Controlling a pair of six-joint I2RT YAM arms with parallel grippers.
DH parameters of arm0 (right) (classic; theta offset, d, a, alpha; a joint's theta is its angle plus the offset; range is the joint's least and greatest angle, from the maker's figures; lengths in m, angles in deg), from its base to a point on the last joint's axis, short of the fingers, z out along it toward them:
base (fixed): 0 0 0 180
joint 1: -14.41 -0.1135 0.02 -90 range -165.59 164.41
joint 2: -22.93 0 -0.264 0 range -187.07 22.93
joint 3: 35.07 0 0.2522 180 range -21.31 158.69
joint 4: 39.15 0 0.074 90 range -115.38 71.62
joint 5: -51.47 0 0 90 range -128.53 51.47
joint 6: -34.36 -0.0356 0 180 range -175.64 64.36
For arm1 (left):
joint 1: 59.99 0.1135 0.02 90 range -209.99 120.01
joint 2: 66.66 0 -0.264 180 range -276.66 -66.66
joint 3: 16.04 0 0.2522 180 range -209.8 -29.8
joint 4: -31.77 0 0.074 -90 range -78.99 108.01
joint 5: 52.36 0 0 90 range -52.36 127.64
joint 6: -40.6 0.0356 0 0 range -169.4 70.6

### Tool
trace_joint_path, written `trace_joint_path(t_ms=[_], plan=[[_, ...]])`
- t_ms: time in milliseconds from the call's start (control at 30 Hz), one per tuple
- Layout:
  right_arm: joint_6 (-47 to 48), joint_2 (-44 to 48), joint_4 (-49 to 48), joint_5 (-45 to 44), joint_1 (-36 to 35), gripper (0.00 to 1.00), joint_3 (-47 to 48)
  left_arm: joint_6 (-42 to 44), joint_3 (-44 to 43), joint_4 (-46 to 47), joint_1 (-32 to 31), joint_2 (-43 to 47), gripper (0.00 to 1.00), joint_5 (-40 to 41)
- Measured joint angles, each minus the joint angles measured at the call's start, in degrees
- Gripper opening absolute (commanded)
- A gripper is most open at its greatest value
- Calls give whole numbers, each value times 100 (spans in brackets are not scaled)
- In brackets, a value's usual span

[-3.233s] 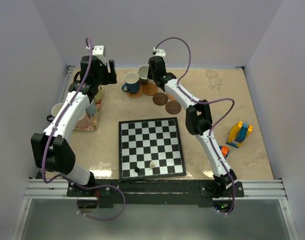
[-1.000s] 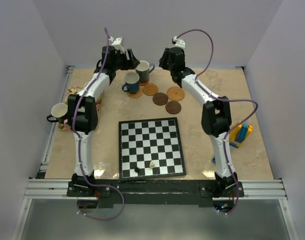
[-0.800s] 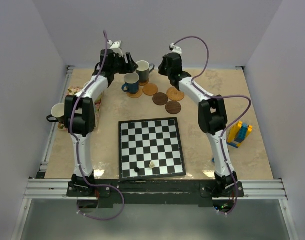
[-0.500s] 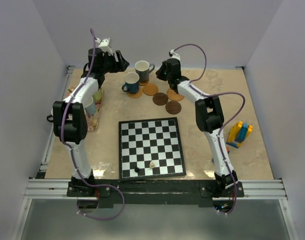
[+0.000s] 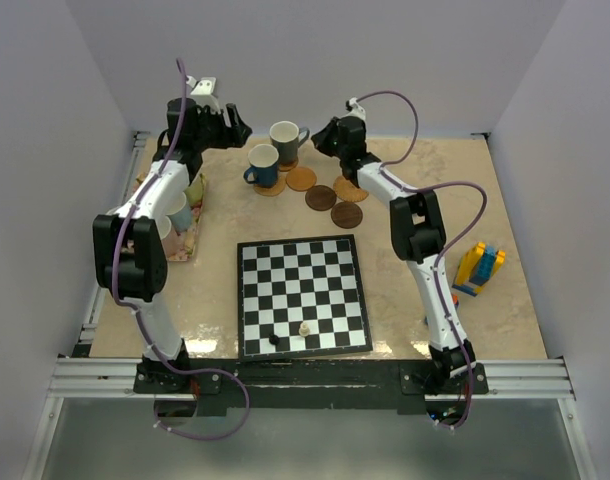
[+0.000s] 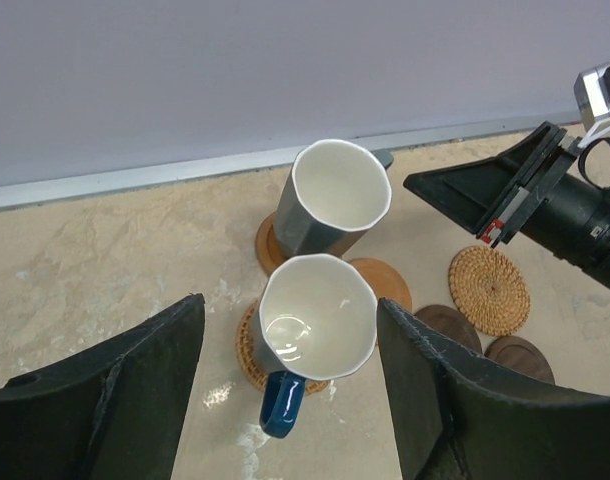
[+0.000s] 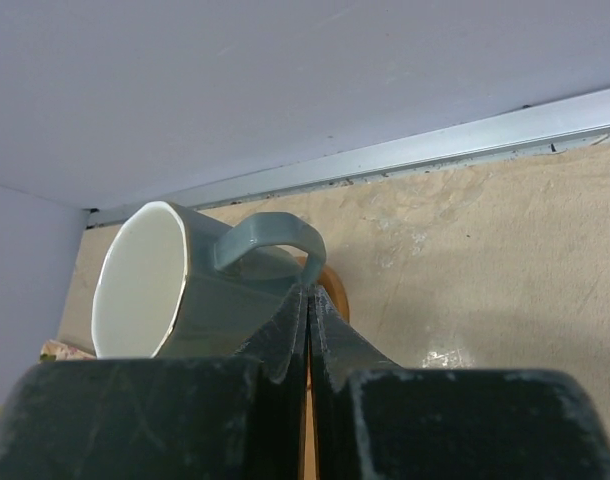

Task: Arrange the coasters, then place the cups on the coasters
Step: Place the cup on the coaster, then pick up the cup from the tray.

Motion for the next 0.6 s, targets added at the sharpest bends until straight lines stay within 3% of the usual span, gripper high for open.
trace_joint_path(t_ms=[600], plan=[[-317,-389,-361,267,22,0,214,83,286,-192,7,219,74,63]])
